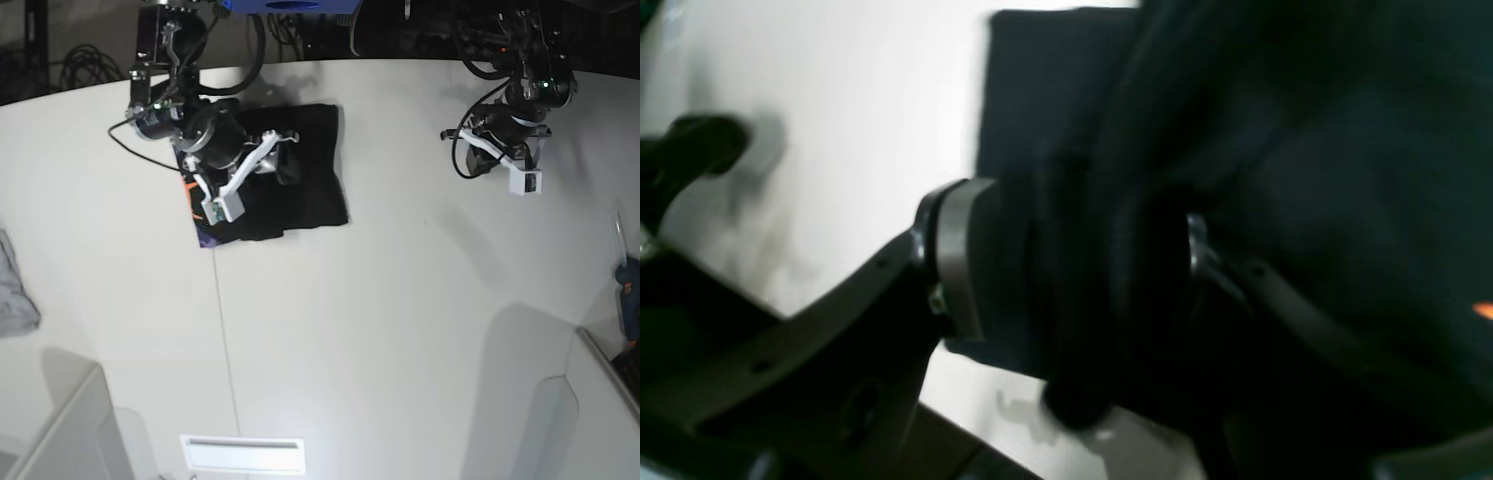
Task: Fold the T-shirt properly
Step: 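Release the left gripper and press the bundle with the right gripper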
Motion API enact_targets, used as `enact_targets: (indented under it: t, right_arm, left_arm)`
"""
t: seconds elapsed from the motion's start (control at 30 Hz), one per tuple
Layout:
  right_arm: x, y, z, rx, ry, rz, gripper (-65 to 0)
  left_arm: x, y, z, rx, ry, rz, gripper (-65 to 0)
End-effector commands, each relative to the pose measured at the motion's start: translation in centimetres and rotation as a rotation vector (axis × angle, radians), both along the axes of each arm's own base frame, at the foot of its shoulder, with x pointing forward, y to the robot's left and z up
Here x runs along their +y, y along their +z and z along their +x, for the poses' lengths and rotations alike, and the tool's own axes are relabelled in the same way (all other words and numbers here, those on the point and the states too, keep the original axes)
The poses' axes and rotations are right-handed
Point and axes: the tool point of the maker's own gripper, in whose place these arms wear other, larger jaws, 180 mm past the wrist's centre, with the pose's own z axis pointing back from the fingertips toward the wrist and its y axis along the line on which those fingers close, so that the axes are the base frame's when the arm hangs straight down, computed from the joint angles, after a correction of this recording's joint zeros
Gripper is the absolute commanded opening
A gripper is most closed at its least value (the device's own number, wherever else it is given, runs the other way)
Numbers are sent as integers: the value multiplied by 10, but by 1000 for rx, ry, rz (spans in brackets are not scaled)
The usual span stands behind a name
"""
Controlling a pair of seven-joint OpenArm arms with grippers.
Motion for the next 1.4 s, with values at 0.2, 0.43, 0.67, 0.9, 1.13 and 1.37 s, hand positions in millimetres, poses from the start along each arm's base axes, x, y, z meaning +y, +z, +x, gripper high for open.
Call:
enact_targets:
  t: [0.2, 0.43, 0.67, 0.9, 1.13, 1.37]
  right_arm:
    - [30, 12, 1, 5, 4, 58, -330]
    - [66, 36, 17, -72, 117, 79, -330]
    - [73, 71, 20, -183, 231, 29, -332]
    - [-31, 49, 39, -211, -1, -108, -650]
    - [-43, 14, -1, -85, -19, -127, -650]
    - [9, -24, -17, -2, 45, -60, -650]
  left_arm:
    - [21, 13, 4, -46, 42, 28, -650]
    - [38, 23, 3, -84, 14, 63, -650]
    - [67, 31, -1, -96, 85, 102, -650]
    - [76, 23, -11, -70, 54, 117, -650]
    - [68, 14, -15, -55, 1, 100, -650]
    - [65, 16, -13, -63, -6, 97, -650]
